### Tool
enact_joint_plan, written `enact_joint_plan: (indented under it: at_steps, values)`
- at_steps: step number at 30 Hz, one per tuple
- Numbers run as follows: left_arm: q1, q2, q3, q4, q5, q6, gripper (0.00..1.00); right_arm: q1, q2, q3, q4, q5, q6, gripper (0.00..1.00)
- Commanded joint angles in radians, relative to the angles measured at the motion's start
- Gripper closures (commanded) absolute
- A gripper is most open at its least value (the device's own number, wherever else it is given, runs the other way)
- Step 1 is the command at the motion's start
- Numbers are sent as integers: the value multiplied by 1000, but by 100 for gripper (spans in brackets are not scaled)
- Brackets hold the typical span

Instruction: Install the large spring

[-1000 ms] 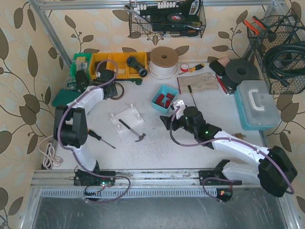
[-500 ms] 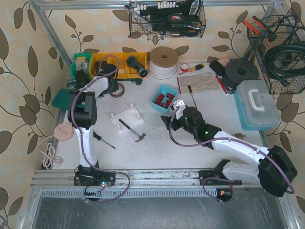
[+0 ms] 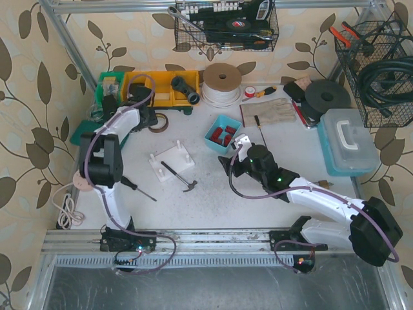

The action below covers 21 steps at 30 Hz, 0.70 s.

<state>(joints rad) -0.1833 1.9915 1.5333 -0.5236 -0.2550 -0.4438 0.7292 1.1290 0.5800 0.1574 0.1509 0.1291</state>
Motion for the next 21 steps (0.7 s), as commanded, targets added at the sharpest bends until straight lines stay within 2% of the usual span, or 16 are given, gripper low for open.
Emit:
enact_joint_plan:
  at_steps: [1,10,15,21]
  values:
    - [-15,-195,-110,38,71,-57,47,7,-3,23,-21,39,-6,11]
    - [-66,-454,-315,23,142,-126,42,7,-54,1,-25,116,14,8]
    - [-197,-588,-367,-33,24,-145,43,7,-74,-8,-24,139,14,8]
    - [-307,-694,-466,-67,-59,-324,48,7,-78,-15,-21,158,13,9]
